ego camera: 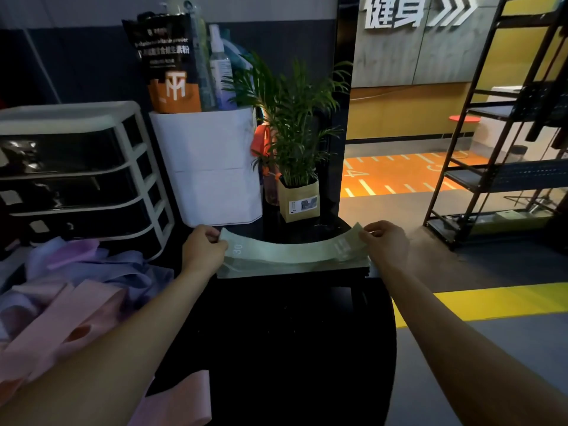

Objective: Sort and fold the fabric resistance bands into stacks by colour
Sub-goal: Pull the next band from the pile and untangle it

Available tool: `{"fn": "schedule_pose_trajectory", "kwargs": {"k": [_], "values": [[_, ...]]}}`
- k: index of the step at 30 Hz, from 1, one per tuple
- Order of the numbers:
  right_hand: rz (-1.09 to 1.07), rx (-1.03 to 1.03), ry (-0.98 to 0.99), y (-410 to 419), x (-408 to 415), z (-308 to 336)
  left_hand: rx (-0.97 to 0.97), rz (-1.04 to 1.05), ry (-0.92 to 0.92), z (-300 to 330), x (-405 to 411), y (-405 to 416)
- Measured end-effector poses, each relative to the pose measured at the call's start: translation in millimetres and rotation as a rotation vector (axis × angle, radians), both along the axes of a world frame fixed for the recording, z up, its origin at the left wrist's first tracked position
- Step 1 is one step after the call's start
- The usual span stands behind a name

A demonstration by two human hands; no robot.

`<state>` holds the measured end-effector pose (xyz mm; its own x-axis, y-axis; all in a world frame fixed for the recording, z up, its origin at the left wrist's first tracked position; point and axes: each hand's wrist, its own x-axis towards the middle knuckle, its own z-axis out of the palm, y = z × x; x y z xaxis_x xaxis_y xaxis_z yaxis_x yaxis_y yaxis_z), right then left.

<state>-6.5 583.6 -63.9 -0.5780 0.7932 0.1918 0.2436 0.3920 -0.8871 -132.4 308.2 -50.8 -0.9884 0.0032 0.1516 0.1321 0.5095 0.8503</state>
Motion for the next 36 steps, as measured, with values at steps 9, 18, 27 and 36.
{"fn": "schedule_pose_trajectory", "kwargs": {"k": [9,18,27,36], "values": [[-0.022,0.129,-0.116,2.8,-4.2,-17.4,-0.157,-0.018,-0.025,-15.8,-5.4,1.6],[-0.002,0.299,-0.174,0.6,-2.4,-10.8,-0.376,-0.019,0.154,-11.4,-1.3,-1.3],[0.728,0.711,-0.655,-35.9,-29.4,11.2,-0.857,-0.713,0.205,-2.7,-0.6,39.9],[0.793,0.577,-0.741,-23.9,-48.7,6.5,-0.908,-0.778,0.022,-8.8,-19.8,31.3]]}}
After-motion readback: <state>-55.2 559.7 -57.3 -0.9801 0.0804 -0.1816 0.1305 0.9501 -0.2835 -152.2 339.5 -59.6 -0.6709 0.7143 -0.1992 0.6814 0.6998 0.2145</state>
